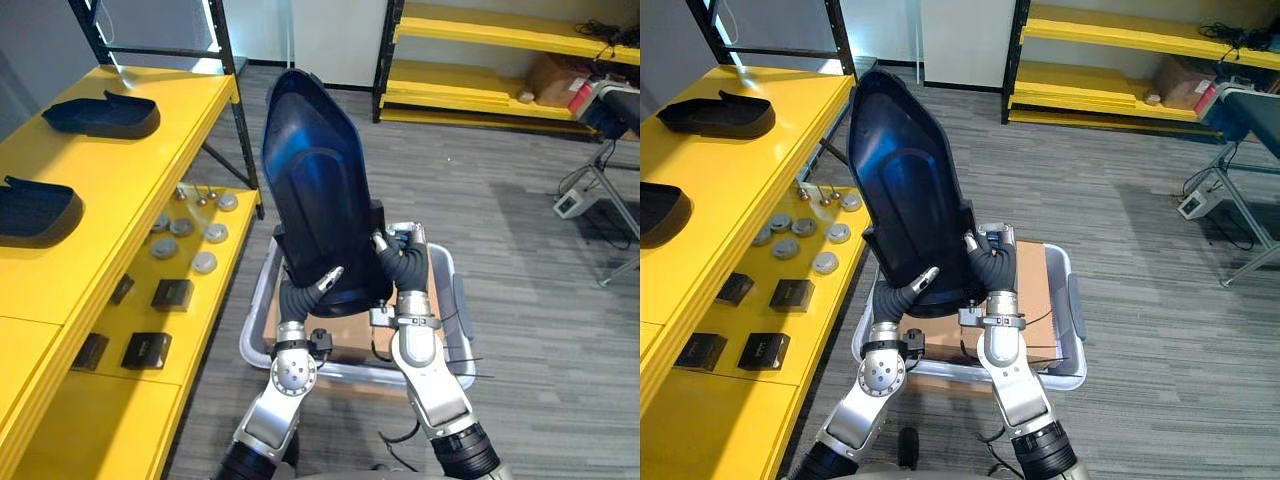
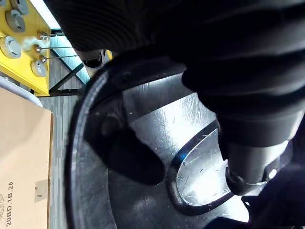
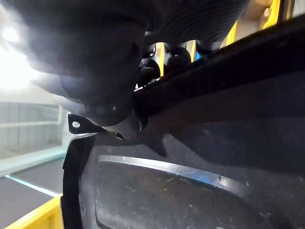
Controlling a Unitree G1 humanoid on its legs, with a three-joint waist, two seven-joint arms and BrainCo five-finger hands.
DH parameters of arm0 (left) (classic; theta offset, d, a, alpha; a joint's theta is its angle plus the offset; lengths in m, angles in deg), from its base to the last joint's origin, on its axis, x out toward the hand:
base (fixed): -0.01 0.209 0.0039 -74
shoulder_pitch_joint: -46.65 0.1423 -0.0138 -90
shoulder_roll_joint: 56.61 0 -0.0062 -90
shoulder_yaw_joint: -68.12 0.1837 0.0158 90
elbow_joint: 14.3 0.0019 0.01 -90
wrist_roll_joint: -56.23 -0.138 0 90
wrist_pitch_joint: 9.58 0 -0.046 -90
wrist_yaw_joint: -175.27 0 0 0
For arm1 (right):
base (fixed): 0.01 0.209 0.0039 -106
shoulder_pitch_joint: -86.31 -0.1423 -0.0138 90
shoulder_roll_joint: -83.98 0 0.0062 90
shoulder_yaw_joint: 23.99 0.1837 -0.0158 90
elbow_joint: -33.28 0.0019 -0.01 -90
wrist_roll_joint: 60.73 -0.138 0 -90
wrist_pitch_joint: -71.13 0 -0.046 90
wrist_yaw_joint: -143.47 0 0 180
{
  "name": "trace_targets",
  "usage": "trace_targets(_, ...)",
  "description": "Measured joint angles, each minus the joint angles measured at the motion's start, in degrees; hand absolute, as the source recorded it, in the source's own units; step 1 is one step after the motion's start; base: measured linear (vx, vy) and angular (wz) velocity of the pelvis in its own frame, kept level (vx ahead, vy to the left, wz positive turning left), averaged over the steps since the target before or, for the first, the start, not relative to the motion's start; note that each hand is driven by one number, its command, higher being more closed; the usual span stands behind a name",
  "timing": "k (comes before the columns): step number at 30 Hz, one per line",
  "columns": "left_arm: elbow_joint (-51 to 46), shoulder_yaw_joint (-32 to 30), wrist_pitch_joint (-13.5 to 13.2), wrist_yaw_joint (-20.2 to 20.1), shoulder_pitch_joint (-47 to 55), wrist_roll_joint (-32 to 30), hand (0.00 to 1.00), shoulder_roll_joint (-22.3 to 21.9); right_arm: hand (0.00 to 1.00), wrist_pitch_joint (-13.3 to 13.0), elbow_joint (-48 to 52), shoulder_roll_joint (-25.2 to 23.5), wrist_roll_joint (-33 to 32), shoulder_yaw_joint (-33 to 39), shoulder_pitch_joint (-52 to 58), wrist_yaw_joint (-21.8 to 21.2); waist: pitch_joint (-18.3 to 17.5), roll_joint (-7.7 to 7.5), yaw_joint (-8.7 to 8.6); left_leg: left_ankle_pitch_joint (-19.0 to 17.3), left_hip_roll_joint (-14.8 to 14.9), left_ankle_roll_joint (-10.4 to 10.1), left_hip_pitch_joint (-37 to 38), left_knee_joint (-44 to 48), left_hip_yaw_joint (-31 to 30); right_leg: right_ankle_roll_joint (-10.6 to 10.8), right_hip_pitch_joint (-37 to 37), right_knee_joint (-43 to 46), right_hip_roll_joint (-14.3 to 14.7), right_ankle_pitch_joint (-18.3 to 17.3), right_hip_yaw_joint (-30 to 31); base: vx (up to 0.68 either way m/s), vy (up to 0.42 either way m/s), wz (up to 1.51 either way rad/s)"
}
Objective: Walk over and take plastic housings, then place them on the shelf
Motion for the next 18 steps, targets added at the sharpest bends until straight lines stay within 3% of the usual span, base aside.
trace_targets(4, 0.01, -0.09, 0.29, -0.02, 0.0, 0.78, 1.0, 0.94, 0.0, -2.01, 0.24, 1.62, -2.01, -1.57, -0.01, -0.68, -0.74, -0.01, -0.44, 0.0, 0.38, 0.0, -0.04, 0.0, 0.44, -0.05, 0.01, -0.57, 0.16, 0.52, 0.43, -0.01, -0.011, -0.06)
trace_targets(11, -0.01, -2.15, 0.76, -0.55, -0.02, 0.98, 1.0, 1.05, 0.0, -2.19, 0.36, 5.7, -3.89, -2.05, -0.5, -5.03, -1.51, 0.04, -0.78, 0.01, 0.46, 0.0, -0.04, -0.01, 0.42, -0.17, 0.01, -0.55, 0.3, 0.61, 0.48, 0.0, 0.0, 0.0)
trace_targets(18, -0.92, -4.01, 0.78, -1.84, -0.18, 0.78, 1.0, 0.89, 0.0, -2.78, 8.09, 12.76, -3.86, -1.08, -1.2, -8.68, -1.59, 0.17, -0.86, 0.03, 0.44, 0.0, 0.28, 0.0, 0.6, -0.19, 0.18, -0.5, 0.34, 0.63, 0.65, 0.0, 0.0, 0.0)
